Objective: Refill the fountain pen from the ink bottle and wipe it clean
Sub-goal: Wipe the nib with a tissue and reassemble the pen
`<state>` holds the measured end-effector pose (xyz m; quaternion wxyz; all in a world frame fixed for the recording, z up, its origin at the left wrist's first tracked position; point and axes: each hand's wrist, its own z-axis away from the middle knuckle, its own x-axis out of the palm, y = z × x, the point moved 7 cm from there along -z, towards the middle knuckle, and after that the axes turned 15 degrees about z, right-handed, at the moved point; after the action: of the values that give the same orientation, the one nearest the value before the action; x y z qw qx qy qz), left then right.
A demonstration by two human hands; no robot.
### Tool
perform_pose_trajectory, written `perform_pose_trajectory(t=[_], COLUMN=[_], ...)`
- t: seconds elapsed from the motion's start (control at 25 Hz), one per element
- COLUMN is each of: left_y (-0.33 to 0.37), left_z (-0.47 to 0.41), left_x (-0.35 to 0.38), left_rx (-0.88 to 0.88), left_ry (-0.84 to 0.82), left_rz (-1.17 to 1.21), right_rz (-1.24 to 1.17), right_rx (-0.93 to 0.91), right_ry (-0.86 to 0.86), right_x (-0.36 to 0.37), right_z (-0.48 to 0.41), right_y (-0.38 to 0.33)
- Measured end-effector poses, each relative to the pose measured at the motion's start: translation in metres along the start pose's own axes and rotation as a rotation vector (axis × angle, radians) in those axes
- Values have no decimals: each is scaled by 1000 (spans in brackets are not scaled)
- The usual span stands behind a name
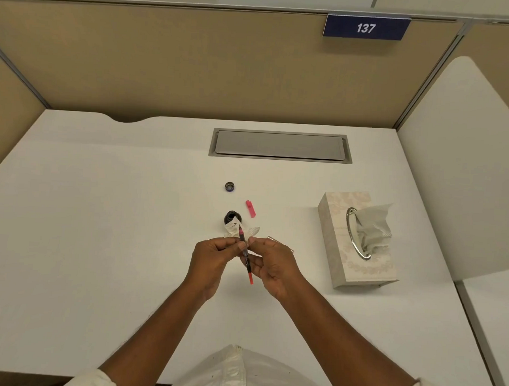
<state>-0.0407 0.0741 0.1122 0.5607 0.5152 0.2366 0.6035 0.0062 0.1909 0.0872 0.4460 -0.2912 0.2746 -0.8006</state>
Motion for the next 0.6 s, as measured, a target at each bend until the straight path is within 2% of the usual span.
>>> perform_pose_trajectory(t=[0.16, 0.28, 0.36, 0.44, 0.52, 0.6], left_y=[-6, -6, -3, -2, 0, 2], left_z=[-7, -16, -21, -24, -26, -31], left_x=[-4, -10, -14, -17, -19, -24], left_rx=[-50, -86, -105, -134, -165, -194], left_ry=[33, 81, 97, 98, 101, 116], left_rz=[54, 144, 189, 222, 247, 265], right_rz=[124, 282, 565, 912, 1192, 1367], right_rx=[5, -64, -175, -284, -331, -324], right_ry=[32, 235, 469, 611, 597, 549], right_x=[-6, -32, -63, -85, -95, -96], right_z=[-11, -27, -36, -48, -68, -85], right_y=[3, -2, -9, -13, -5, 4])
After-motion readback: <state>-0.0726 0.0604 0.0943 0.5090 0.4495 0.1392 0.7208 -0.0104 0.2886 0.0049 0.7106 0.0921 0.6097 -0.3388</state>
